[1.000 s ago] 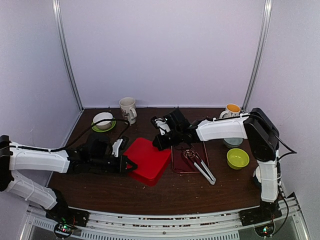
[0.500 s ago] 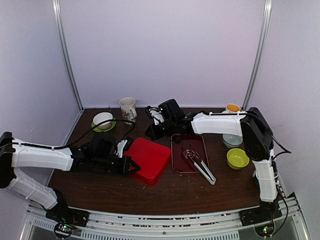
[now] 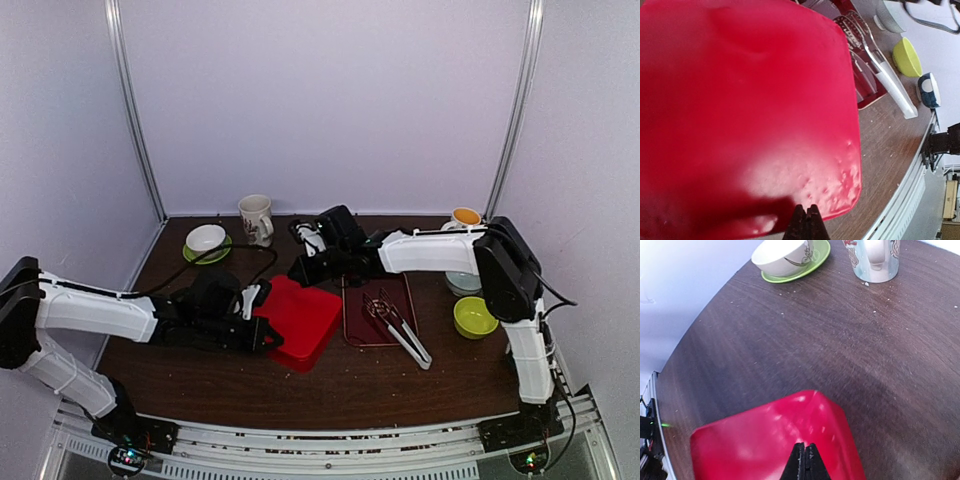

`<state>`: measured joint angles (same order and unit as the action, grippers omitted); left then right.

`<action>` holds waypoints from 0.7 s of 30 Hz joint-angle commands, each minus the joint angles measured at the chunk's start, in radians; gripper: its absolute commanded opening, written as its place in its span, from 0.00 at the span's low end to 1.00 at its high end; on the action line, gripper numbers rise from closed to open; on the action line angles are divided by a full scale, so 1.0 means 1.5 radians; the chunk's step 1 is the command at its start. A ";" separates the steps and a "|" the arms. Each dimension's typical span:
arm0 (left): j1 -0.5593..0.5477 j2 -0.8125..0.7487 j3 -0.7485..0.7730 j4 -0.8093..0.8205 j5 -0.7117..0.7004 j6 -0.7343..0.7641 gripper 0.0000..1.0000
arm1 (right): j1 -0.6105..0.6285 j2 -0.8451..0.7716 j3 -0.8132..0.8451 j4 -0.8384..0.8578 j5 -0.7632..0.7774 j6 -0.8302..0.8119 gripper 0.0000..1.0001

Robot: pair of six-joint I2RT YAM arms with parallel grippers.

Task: Pack the chocolate
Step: Press the box lid onto the packing box.

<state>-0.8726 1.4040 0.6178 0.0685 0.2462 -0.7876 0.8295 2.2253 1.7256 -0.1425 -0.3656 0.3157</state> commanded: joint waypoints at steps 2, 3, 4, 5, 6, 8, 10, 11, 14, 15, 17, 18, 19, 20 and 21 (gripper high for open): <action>0.008 -0.095 0.063 -0.143 -0.102 0.066 0.00 | 0.005 -0.181 -0.122 0.101 0.019 -0.004 0.00; 0.016 -0.112 0.074 -0.166 -0.111 0.080 0.00 | 0.005 -0.206 -0.147 0.111 0.024 -0.009 0.00; 0.024 -0.128 0.085 -0.189 -0.123 0.091 0.00 | 0.005 -0.235 -0.171 0.122 0.031 -0.012 0.00; 0.034 -0.145 0.094 -0.208 -0.134 0.105 0.00 | 0.006 -0.263 -0.197 0.133 0.041 -0.017 0.00; 0.044 -0.161 0.104 -0.225 -0.146 0.119 0.00 | 0.006 -0.289 -0.224 0.142 0.056 -0.021 0.00; 0.080 -0.192 0.121 -0.250 -0.159 0.146 0.00 | 0.005 -0.343 -0.272 0.161 0.090 -0.031 0.00; 0.119 -0.209 0.130 -0.263 -0.156 0.171 0.00 | 0.004 -0.397 -0.317 0.176 0.123 -0.044 0.00; 0.136 -0.216 0.131 -0.262 -0.151 0.181 0.00 | 0.002 -0.420 -0.338 0.182 0.138 -0.050 0.00; 0.178 -0.226 0.138 -0.255 -0.141 0.210 0.01 | -0.006 -0.484 -0.383 0.184 0.173 -0.063 0.00; 0.189 -0.224 0.143 -0.256 -0.140 0.219 0.02 | -0.010 -0.500 -0.396 0.180 0.180 -0.067 0.00; 0.213 -0.218 0.153 -0.259 -0.141 0.239 0.03 | -0.019 -0.531 -0.417 0.167 0.203 -0.074 0.00; 0.225 -0.216 0.157 -0.258 -0.145 0.248 0.05 | -0.024 -0.546 -0.430 0.160 0.217 -0.075 0.00; 0.236 -0.217 0.156 -0.253 -0.152 0.258 0.07 | -0.027 -0.570 -0.446 0.158 0.243 -0.075 0.00; 0.250 -0.220 0.150 -0.242 -0.160 0.266 0.10 | -0.031 -0.590 -0.465 0.160 0.263 -0.075 0.01; 0.265 -0.224 0.143 -0.230 -0.164 0.272 0.15 | -0.035 -0.608 -0.486 0.164 0.278 -0.076 0.05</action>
<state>-0.5415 1.0771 0.8154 -0.3161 0.0368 -0.4664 0.7990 1.4120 1.0763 0.1020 -0.0910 0.2272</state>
